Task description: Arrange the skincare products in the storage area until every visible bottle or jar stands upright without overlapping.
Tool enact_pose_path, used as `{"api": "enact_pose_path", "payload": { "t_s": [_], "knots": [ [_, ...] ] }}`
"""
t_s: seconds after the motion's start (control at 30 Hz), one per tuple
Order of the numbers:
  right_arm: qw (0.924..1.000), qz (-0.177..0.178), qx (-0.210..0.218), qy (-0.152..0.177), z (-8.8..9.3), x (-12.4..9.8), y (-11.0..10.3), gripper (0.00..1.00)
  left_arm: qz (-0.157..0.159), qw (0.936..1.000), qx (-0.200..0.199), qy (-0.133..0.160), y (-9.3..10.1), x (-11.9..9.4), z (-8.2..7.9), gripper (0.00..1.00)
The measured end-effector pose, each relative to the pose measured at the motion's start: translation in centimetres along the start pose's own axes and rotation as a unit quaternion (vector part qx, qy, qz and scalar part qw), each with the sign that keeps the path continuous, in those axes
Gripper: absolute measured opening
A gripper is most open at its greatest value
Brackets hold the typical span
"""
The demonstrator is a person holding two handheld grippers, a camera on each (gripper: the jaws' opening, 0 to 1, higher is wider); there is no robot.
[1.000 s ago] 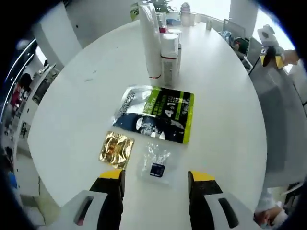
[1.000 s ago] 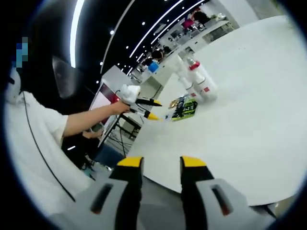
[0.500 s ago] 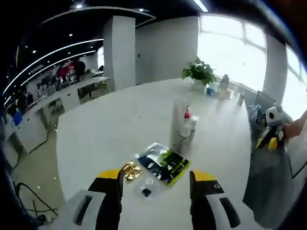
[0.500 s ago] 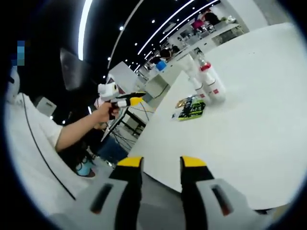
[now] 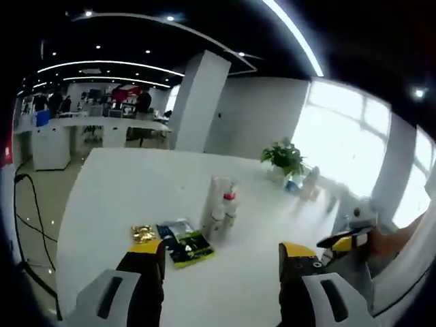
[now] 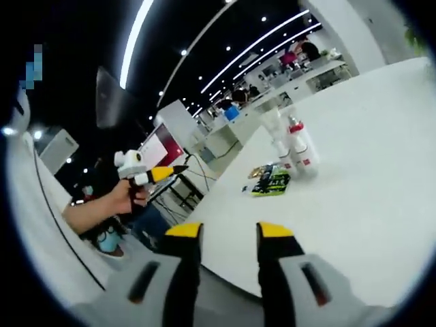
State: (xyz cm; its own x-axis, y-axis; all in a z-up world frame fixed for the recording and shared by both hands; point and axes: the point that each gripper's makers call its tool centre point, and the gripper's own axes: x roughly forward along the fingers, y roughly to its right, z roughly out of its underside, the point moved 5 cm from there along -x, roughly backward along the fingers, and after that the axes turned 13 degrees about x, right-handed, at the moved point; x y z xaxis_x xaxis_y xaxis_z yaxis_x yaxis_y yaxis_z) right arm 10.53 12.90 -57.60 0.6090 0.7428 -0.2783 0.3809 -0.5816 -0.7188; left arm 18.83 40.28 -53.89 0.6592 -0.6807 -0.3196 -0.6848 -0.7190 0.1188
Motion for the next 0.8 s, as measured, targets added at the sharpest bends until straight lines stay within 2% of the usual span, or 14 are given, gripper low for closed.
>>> {"api": "enact_pose_path", "payload": {
  "t_s": [0.03,0.2,0.33,0.53,0.63,0.8],
  "knots": [
    [0.9999,0.003,-0.010,0.000,-0.1,-0.2,-0.2,0.34,-0.019,0.9997,-0.011,0.007,0.1,-0.3,0.2,0.70],
    [0.9985,0.019,-0.047,0.019,-0.7,-0.9,-0.6,0.40,-0.044,0.9973,-0.036,0.045,1.1,-1.4,0.4,0.71],
    [0.9929,0.051,-0.093,0.054,-1.8,-1.5,-0.7,0.53,-0.081,0.9945,-0.032,0.059,1.7,-2.4,1.0,0.76],
    [0.9824,0.089,-0.113,0.119,-3.6,-2.4,-0.5,0.68,-0.121,0.9891,-0.041,0.073,2.5,-3.5,2.2,0.84],
    [0.9779,0.104,-0.121,0.135,-3.9,-2.9,-0.5,0.76,-0.134,0.9865,-0.038,0.085,2.9,-3.5,2.5,0.93],
    [0.9725,0.122,-0.131,0.149,-3.9,-3.6,-0.1,0.87,-0.128,0.9880,-0.030,0.082,4.0,-2.8,3.1,0.98]
  ]
}}
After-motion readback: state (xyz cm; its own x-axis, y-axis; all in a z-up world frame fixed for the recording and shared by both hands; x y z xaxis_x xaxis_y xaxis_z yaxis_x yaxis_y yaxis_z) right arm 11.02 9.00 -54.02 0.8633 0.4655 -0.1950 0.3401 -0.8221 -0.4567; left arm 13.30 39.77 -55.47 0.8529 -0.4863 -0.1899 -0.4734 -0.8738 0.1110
